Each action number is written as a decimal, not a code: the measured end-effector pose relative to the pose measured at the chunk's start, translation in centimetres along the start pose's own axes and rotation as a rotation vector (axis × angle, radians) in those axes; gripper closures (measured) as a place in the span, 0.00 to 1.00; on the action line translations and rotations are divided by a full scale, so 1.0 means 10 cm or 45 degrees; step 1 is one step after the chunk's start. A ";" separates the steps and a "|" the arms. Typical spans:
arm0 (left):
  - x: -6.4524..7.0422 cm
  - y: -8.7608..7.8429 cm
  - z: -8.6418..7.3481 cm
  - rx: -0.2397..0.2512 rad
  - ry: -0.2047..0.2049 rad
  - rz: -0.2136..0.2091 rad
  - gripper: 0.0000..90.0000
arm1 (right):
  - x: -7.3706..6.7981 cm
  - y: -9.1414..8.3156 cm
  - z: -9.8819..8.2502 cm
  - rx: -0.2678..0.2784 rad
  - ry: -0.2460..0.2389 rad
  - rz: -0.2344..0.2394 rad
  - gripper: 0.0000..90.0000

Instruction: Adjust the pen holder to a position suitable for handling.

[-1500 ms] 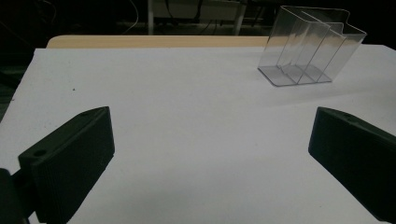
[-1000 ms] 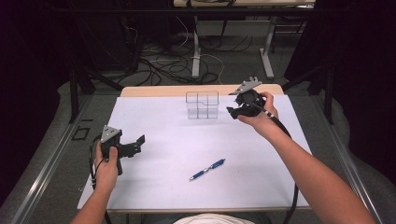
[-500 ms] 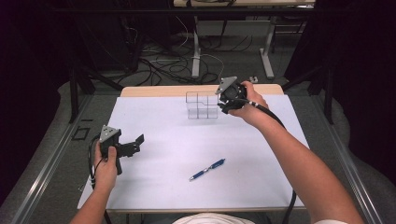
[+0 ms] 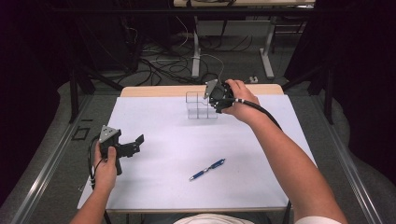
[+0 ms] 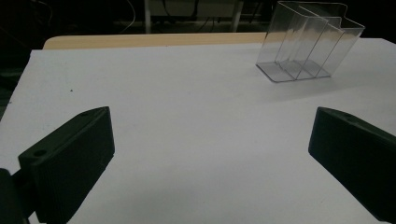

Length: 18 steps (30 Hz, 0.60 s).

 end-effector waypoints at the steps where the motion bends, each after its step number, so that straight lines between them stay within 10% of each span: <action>1: 0.00 0.00 0.00 0.003 0.000 0.000 0.00 | 0.00 0.02 0.01 0.007 -0.006 0.001 0.45; 18: -0.01 0.00 -0.02 -0.005 -0.001 -0.001 0.00 | -0.06 0.32 0.08 -0.051 -0.068 0.045 0.55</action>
Point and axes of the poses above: each handheld gripper's, and its own axes: y roughly forward along the jaws, z roughly out of its top, x roughly to its right, the point moved 3 cm from there along y, roughly forward along the jaws, and after that the axes turned 3 degrees about -z, right-handed, at the moved point
